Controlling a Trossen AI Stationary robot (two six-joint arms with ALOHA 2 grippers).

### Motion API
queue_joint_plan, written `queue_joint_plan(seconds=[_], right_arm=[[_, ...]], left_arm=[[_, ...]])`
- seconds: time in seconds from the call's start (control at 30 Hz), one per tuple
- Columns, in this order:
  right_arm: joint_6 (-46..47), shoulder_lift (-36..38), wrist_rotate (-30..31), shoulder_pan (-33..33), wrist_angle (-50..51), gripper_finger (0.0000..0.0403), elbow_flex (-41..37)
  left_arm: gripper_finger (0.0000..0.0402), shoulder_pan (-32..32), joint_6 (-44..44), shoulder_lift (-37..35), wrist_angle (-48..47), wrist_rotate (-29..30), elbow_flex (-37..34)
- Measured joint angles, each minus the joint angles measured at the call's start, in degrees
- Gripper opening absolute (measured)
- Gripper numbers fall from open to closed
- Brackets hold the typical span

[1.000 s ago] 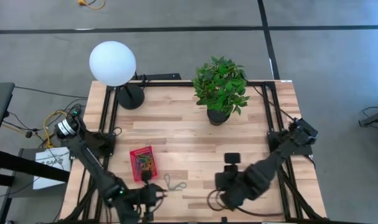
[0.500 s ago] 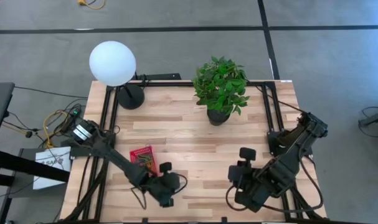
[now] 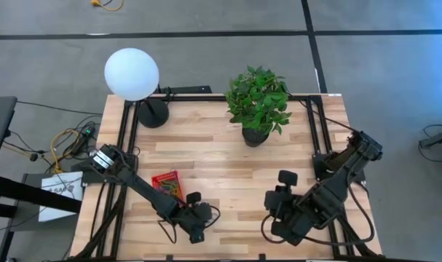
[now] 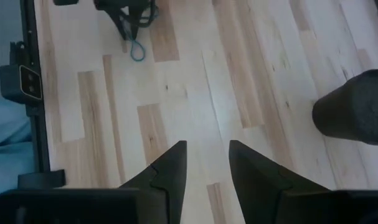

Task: Pick and place items into bin
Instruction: Put the blue rubber band into the red bin

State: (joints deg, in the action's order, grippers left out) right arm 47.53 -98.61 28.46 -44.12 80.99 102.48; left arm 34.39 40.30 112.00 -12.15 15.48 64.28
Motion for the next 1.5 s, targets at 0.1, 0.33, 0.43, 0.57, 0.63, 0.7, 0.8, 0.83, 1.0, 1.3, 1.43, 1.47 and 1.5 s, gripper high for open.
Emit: queue_joint_plan(seconds=[0.1,0.33,0.43,0.57,0.63,0.7,0.8,0.83,1.0,1.3,1.43,1.47,1.5], right_arm=[[-1.04,-0.02,0.02,0.15,-0.04,0.0113,0.0],[-1.51,-0.04,-0.03,1.33,-0.13,0.0113,0.0],[-1.53,-0.04,-0.03,1.79,-0.11,0.0113,0.0],[-1.53,-0.04,-0.03,2.41,-0.11,0.0113,0.0],[-1.49,-0.04,-0.1,2.74,-0.11,0.0113,0.0],[-1.51,-0.04,-0.17,2.8,-0.11,0.0113,0.0],[-1.51,-0.04,-0.19,2.87,-0.04,0.0113,0.0],[-1.52,-0.04,-0.21,2.84,-0.02,0.0113,0.0],[-1.51,-0.04,-0.16,2.83,0.17,0.0113,0.0],[-1.96,-0.04,-0.01,2.8,0.42,0.0113,0.0],[-2.97,-0.04,0.01,2.79,0.42,0.0113,0.0],[-2.98,-0.04,0.01,2.81,0.4,0.0113,0.0],[-3.0,-0.04,0.01,2.88,0.39,0.0113,0.0]], left_arm=[[0.0064,0.02,0.19,1.6,0.12,0.44,0.21],[0.0047,0.0,-2.57,2.65,0.09,1.76,0.23],[0.0011,0.47,-2.76,2.79,-0.41,4.1,0.78],[0.0005,1.41,-5.03,1.02,-3.68,9.67,2.37],[0.0002,1.94,-5.41,-1.76,-7.29,13.52,4.12],[0.0001,2.92,-3.39,-5.97,-12.42,18.54,6.9],[0.0001,5.22,3.79,-11.77,-26.15,25.32,9.56],[0.0001,5.96,6.65,-13.48,-30.52,26.27,10.16],[0.0,8.79,25.9,-22.69,-45.62,26.57,9.82],[0.0,9.68,44.15,-23.6,-51.32,26.44,-3.36],[0.0013,7.85,41.84,-23.67,-46.78,23.79,-8.83],[0.002,7.23,41.81,-23.67,-46.77,22.17,-10.09],[0.0028,6.66,41.99,-23.67,-46.83,20.87,-11.27]])
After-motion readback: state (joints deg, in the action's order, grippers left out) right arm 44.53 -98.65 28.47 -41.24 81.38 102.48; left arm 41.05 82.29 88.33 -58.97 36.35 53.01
